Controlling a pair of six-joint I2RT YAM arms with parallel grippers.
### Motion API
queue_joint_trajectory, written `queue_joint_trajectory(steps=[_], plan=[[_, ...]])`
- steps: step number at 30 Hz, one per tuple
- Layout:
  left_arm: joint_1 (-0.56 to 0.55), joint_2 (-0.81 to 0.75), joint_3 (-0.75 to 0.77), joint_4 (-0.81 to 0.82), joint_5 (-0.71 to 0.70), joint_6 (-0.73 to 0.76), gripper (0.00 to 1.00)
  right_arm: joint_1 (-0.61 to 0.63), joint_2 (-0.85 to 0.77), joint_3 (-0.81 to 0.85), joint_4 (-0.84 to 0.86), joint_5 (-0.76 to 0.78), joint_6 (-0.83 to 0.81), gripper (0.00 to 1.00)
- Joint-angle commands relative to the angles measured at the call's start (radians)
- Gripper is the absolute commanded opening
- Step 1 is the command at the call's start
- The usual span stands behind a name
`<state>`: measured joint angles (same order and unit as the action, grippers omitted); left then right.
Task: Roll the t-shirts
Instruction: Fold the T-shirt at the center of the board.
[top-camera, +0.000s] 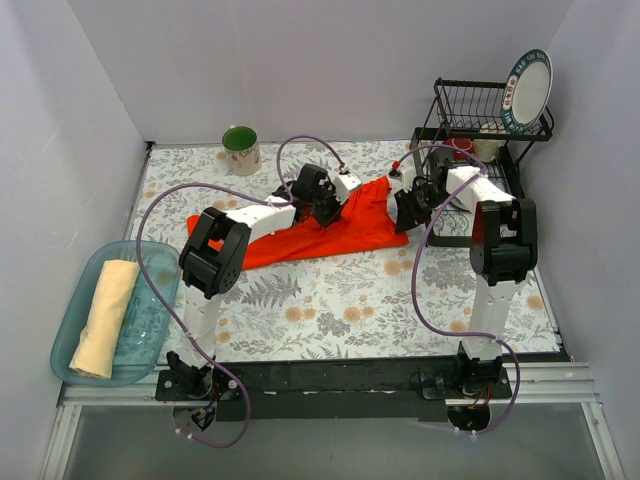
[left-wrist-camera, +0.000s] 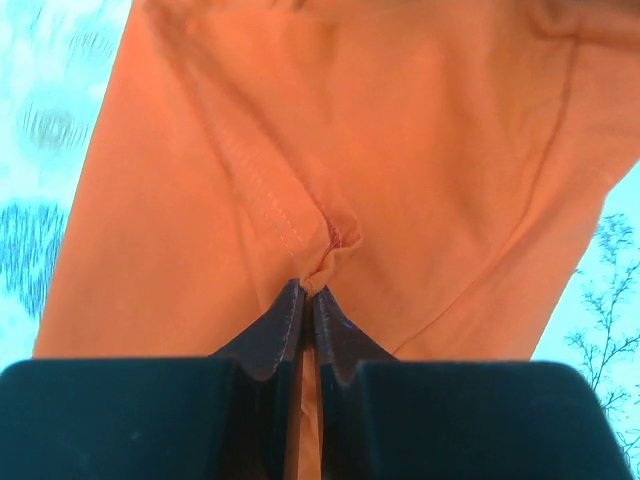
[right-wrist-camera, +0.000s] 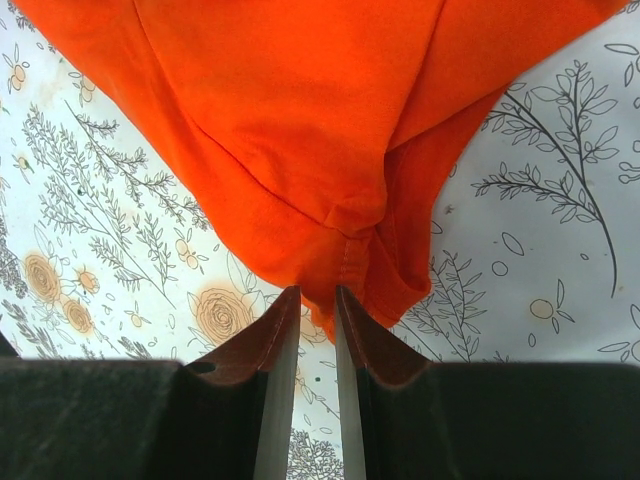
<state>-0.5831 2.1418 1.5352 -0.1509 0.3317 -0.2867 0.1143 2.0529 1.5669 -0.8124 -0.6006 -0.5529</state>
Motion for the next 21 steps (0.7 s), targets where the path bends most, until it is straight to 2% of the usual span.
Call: queue_joint_trajectory(steps=[1,6,9,13,18,19,21], plan=[[0.043,-0.125,-0.082,0.043,-0.071,-0.143,0.00,0.001,0.001,0.033,-0.014,0.001,-0.007,0.28],[0.068,-0.160,-0.147,0.105,-0.160,-0.285,0.00,0.005,0.007,0.036,-0.010,0.012,-0.007,0.28],[0.089,-0.155,-0.145,0.116,-0.164,-0.356,0.01,0.012,0.006,0.028,-0.010,0.016,-0.007,0.28],[0.112,-0.140,-0.132,0.128,-0.177,-0.448,0.22,0.016,0.004,0.024,-0.010,0.021,-0.010,0.28],[0.126,-0.134,-0.086,0.139,-0.197,-0.496,0.27,0.018,-0.005,0.016,-0.014,0.042,-0.022,0.28],[0.131,-0.132,-0.078,0.139,-0.209,-0.493,0.30,0.019,-0.008,0.018,-0.021,0.044,-0.027,0.28],[0.134,-0.129,-0.066,0.143,-0.314,-0.480,0.35,0.019,-0.014,0.021,-0.028,0.051,-0.033,0.28]])
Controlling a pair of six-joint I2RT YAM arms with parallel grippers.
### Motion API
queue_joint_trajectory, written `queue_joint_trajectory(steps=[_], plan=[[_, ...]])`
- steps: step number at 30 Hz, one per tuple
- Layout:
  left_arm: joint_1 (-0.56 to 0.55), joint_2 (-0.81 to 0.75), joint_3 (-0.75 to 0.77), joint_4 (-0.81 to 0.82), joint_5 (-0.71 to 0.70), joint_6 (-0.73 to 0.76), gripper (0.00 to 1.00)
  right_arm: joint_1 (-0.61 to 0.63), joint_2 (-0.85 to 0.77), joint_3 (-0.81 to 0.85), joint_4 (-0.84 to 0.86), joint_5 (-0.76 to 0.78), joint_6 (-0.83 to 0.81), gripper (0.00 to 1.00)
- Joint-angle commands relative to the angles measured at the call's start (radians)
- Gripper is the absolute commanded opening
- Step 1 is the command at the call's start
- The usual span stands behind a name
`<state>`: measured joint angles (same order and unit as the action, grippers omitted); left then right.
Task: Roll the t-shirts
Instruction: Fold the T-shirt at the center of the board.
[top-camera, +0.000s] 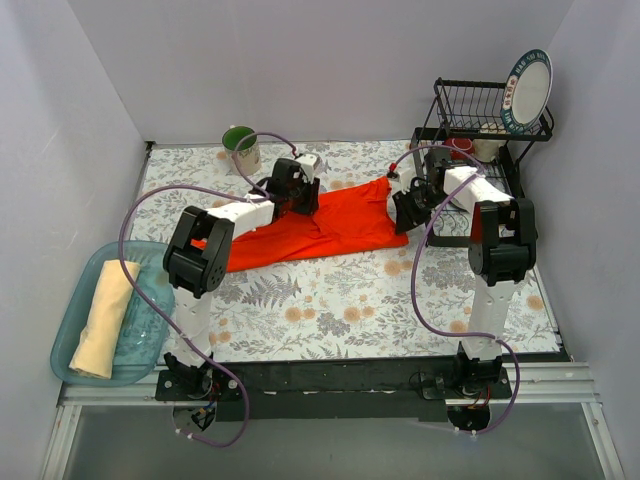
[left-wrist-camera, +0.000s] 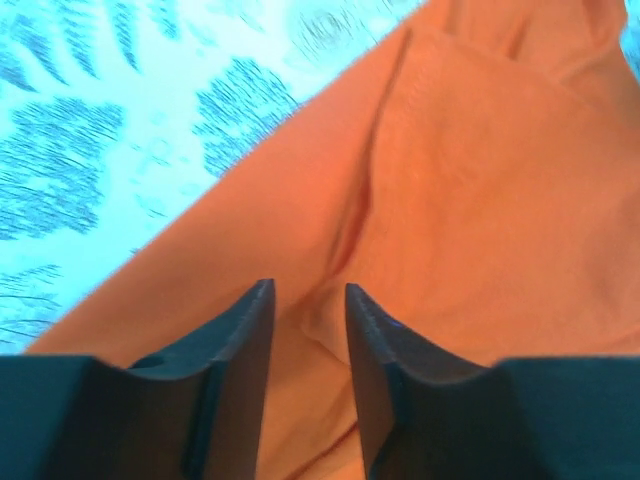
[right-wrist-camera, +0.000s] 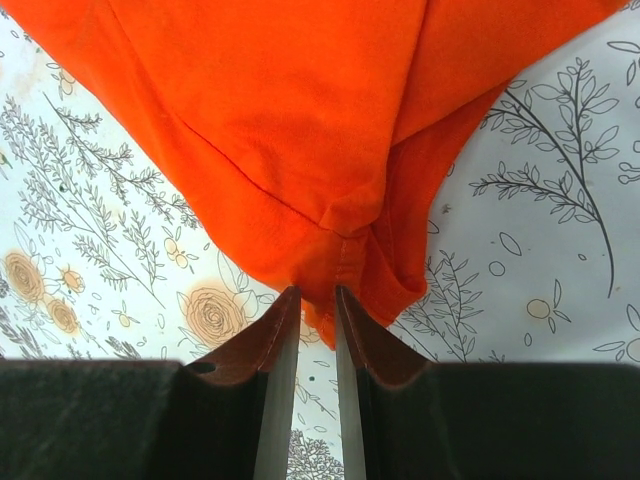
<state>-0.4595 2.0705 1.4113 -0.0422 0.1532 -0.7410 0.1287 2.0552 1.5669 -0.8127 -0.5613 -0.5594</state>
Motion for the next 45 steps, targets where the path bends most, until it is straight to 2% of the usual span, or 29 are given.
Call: queue_joint_trajectory(steps=[1,3,5,6,7,11,12,13,14,15,16,17,20,22,25,28,38,45], plan=[[0.021,-0.062,0.060,0.038,-0.179,-0.021,0.41,0.005,-0.020,0.025,-0.037,0.015,-0.031,0.28],[0.044,-0.085,0.052,0.036,-0.223,-0.003,0.51,0.005,-0.023,0.053,-0.051,0.027,-0.037,0.28],[0.084,-0.114,0.038,0.010,-0.210,0.018,0.55,0.003,-0.021,0.080,-0.075,0.038,-0.043,0.28],[0.097,-0.151,0.034,-0.011,-0.189,0.063,0.56,0.003,-0.020,0.096,-0.085,0.044,-0.045,0.28],[0.122,-0.176,0.031,-0.043,-0.093,0.107,0.57,0.005,-0.018,0.131,-0.095,0.043,-0.048,0.28],[0.192,-0.303,0.020,-0.369,0.161,0.349,0.54,0.012,-0.021,0.192,-0.124,0.054,-0.076,0.29],[0.214,-0.335,0.018,-0.439,0.217,0.479,0.50,0.014,-0.020,0.200,-0.126,0.066,-0.091,0.29],[0.257,-0.377,0.018,-0.508,0.277,0.532,0.47,0.017,-0.018,0.208,-0.125,0.072,-0.096,0.29],[0.278,-0.389,0.024,-0.662,0.316,0.601,0.47,0.020,-0.012,0.226,-0.126,0.077,-0.099,0.29],[0.298,-0.394,0.046,-0.750,0.336,0.668,0.47,0.020,-0.009,0.232,-0.122,0.080,-0.097,0.29],[0.323,-0.392,0.055,-0.839,0.341,0.810,0.47,0.022,-0.009,0.239,-0.120,0.081,-0.094,0.29],[0.328,-0.388,0.055,-0.984,0.316,0.863,0.47,0.023,-0.010,0.239,-0.115,0.080,-0.091,0.29],[0.335,-0.403,-0.007,-1.123,0.254,1.015,0.49,0.038,-0.027,0.211,-0.091,0.078,-0.083,0.29],[0.335,-0.437,-0.101,-1.115,0.220,1.058,0.48,0.048,-0.032,0.205,-0.094,0.070,-0.082,0.29],[0.335,-0.510,-0.245,-0.998,0.143,1.123,0.48,0.055,-0.041,0.196,-0.101,0.052,-0.082,0.29],[0.335,-0.527,-0.329,-0.949,0.063,1.149,0.46,0.055,-0.047,0.196,-0.105,0.043,-0.080,0.30],[0.344,-0.599,-0.498,-0.769,-0.066,1.207,0.45,0.058,-0.067,0.142,-0.106,0.037,-0.105,0.30],[0.360,-0.570,-0.526,-0.676,-0.093,1.197,0.43,0.106,-0.023,0.173,-0.089,0.130,-0.189,0.29]])
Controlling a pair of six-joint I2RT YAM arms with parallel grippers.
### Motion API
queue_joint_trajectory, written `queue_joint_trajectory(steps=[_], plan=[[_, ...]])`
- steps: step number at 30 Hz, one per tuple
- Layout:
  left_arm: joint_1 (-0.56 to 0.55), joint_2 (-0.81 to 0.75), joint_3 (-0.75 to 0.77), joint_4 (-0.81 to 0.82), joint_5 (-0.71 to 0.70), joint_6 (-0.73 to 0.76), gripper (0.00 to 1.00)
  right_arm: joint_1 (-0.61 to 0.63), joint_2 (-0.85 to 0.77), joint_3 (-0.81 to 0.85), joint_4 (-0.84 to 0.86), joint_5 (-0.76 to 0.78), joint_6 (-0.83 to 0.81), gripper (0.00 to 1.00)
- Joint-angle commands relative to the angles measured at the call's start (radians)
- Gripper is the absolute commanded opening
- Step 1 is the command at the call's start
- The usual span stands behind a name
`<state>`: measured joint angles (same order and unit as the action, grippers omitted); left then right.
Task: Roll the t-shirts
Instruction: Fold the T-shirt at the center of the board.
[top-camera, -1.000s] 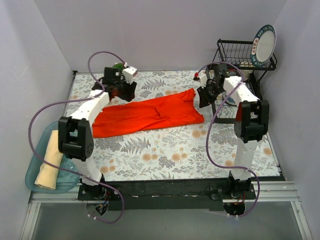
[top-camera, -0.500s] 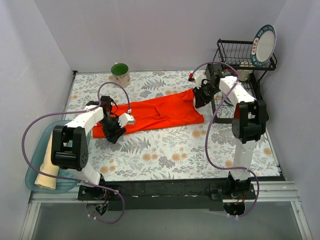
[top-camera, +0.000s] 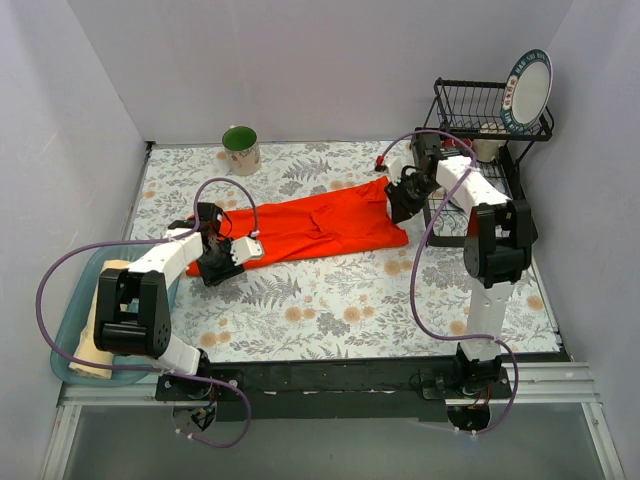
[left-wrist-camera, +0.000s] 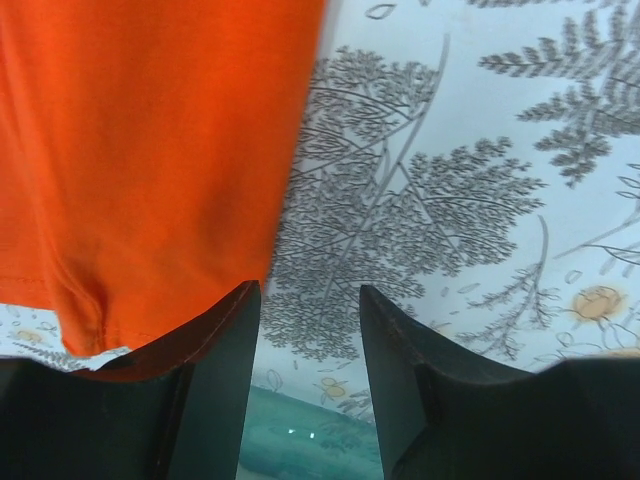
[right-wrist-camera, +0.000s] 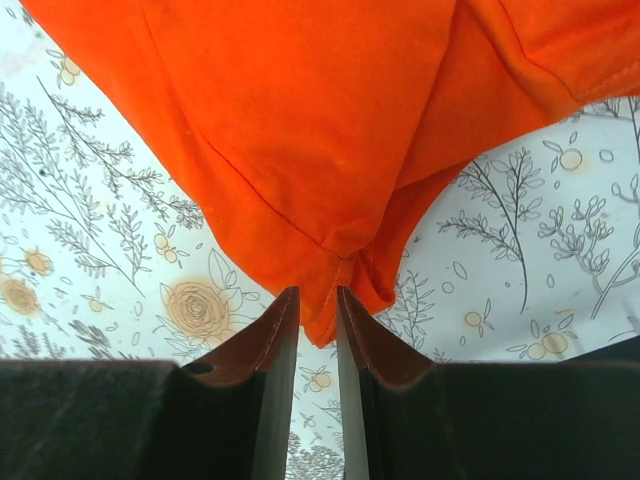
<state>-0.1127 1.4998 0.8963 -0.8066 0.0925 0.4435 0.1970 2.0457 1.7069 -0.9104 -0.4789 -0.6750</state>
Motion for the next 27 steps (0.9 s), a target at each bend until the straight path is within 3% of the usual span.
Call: queue_joint_trajectory(steps=[1,4,7,9,13,18,22,27], plan=[[0.015,0.007,-0.016,0.113,-0.034,0.009,0.43,0.065,0.005,0.040,0.016,0.063,-0.102,0.28],[0.018,0.039,-0.031,0.145,-0.042,0.003,0.41,0.131,0.060,0.077,0.021,0.135,-0.153,0.25],[0.018,0.077,-0.034,0.144,-0.027,0.000,0.32,0.186,0.131,0.115,0.010,0.218,-0.219,0.16],[0.018,0.109,-0.036,0.129,-0.007,0.000,0.20,0.208,0.163,0.135,0.015,0.261,-0.248,0.09],[0.018,0.149,-0.037,0.081,0.010,0.000,0.01,0.213,0.261,0.230,-0.002,0.318,-0.304,0.04],[0.013,0.155,0.021,-0.034,0.102,-0.003,0.00,0.222,0.343,0.306,0.005,0.387,-0.396,0.01],[-0.022,0.122,0.096,-0.250,0.242,0.001,0.00,0.231,0.412,0.356,0.077,0.437,-0.472,0.01],[-0.210,0.022,0.084,-0.313,0.350,-0.083,0.00,0.231,0.472,0.436,0.214,0.445,-0.497,0.01]])
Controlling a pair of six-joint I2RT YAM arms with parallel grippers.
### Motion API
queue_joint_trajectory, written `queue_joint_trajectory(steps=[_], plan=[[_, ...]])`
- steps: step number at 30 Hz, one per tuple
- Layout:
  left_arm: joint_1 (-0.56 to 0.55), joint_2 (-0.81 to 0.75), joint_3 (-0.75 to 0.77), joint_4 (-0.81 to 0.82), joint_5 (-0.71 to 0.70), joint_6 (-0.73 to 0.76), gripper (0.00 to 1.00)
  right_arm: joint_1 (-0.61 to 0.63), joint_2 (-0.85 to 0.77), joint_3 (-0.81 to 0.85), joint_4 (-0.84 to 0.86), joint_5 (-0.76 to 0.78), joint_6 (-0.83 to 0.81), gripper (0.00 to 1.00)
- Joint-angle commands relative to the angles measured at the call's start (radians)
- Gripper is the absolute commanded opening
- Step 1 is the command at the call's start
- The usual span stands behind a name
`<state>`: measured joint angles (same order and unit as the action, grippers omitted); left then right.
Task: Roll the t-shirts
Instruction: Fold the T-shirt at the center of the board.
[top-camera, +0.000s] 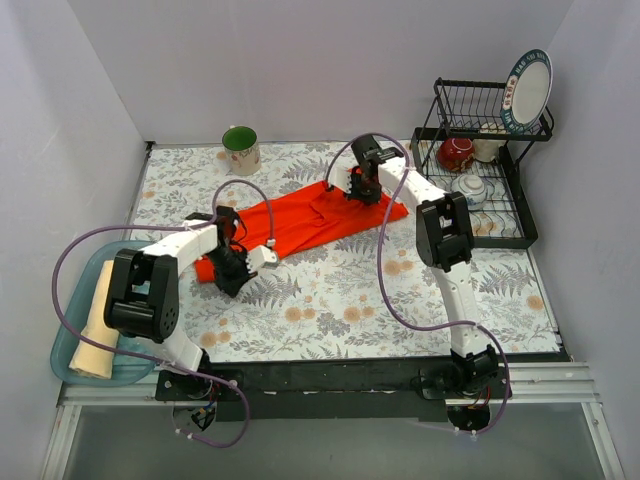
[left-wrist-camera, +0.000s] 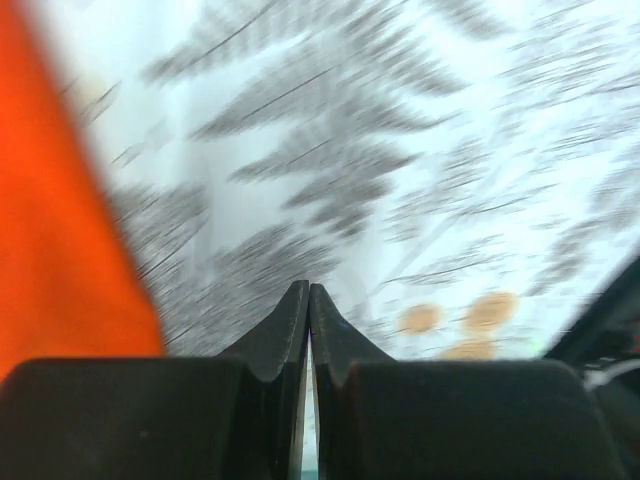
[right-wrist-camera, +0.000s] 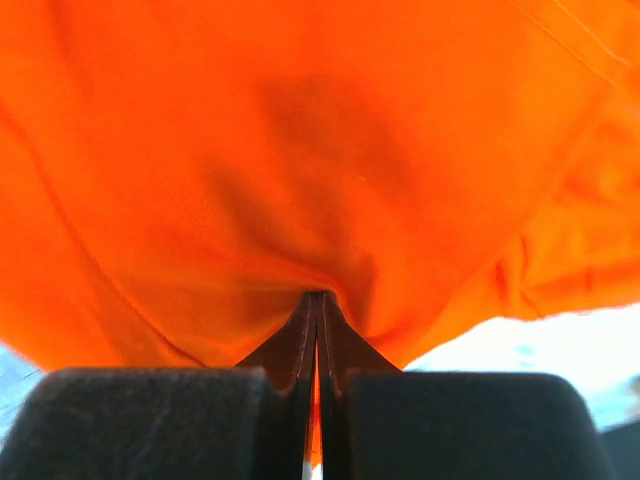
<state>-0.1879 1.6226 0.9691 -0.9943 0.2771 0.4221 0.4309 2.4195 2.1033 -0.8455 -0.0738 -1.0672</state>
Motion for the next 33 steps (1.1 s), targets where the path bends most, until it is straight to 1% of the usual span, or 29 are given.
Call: queue_joint_trajectory(steps=[1,2,3,4,5,6,8,9,10,11,12,13,14,15,16,17,19,20,22,23,26,27,33], plan=[[-0.169,-0.113,-0.003,-0.132,0.181,-0.081,0.00,-0.001,0.110,0.044,0.178,0.036,-0.106,0.01],[-0.201,-0.119,-0.009,-0.132,0.201,-0.139,0.00,-0.003,0.112,0.043,0.251,0.028,-0.100,0.01],[-0.262,-0.134,-0.015,-0.129,0.245,-0.173,0.00,-0.001,0.112,0.043,0.287,0.022,-0.093,0.01],[-0.289,-0.141,-0.021,-0.126,0.263,-0.201,0.00,-0.001,0.112,0.043,0.316,0.020,-0.079,0.01],[-0.310,-0.151,-0.020,-0.116,0.283,-0.280,0.11,-0.001,0.107,0.044,0.363,0.016,-0.050,0.01],[-0.333,-0.174,-0.012,-0.104,0.301,-0.317,0.21,-0.003,0.098,0.040,0.381,0.014,-0.033,0.01],[-0.335,-0.200,0.032,-0.078,0.304,-0.367,0.30,-0.003,0.040,0.009,0.461,0.040,0.018,0.01],[-0.335,-0.208,0.052,-0.054,0.294,-0.405,0.39,-0.010,0.011,-0.018,0.495,0.046,0.068,0.02],[-0.335,-0.220,0.066,-0.037,0.225,-0.416,0.42,-0.015,-0.058,-0.078,0.522,0.054,0.099,0.11],[-0.337,-0.221,0.085,-0.021,0.188,-0.448,0.44,-0.021,-0.097,-0.118,0.546,0.068,0.124,0.15],[-0.334,-0.221,0.086,-0.011,0.135,-0.456,0.45,-0.027,-0.135,-0.152,0.587,0.069,0.168,0.19],[-0.334,-0.216,0.085,0.005,0.041,-0.450,0.45,-0.032,-0.202,-0.208,0.595,0.069,0.186,0.24],[-0.326,-0.216,0.059,0.019,-0.010,-0.445,0.46,-0.035,-0.232,-0.229,0.596,0.103,0.205,0.25],[-0.315,-0.217,0.045,0.041,-0.041,-0.431,0.45,-0.040,-0.285,-0.244,0.577,0.104,0.226,0.26],[-0.303,-0.222,0.025,0.058,-0.067,-0.410,0.45,-0.041,-0.307,-0.261,0.559,0.100,0.265,0.28],[-0.280,-0.225,-0.009,0.075,-0.122,-0.393,0.45,-0.043,-0.328,-0.282,0.537,0.085,0.288,0.29],[-0.254,-0.222,-0.038,0.117,-0.166,-0.359,0.45,-0.043,-0.381,-0.305,0.478,0.081,0.337,0.29],[-0.224,-0.211,-0.049,0.131,-0.211,-0.352,0.45,-0.043,-0.399,-0.336,0.464,0.048,0.351,0.29],[-0.188,-0.193,-0.063,0.161,-0.245,-0.333,0.46,-0.043,-0.451,-0.373,0.442,0.036,0.371,0.30],[-0.150,-0.185,-0.060,0.167,-0.253,-0.330,0.46,-0.044,-0.470,-0.397,0.438,0.025,0.371,0.31],[-0.111,-0.162,-0.055,0.186,-0.265,-0.316,0.47,-0.044,-0.517,-0.463,0.430,0.028,0.366,0.31],[-0.107,-0.158,-0.058,0.195,-0.294,-0.310,0.47,-0.043,-0.528,-0.477,0.425,0.029,0.365,0.31],[-0.068,-0.142,-0.095,0.187,-0.303,-0.281,0.43,-0.043,-0.528,-0.476,0.407,0.026,0.380,0.31]])
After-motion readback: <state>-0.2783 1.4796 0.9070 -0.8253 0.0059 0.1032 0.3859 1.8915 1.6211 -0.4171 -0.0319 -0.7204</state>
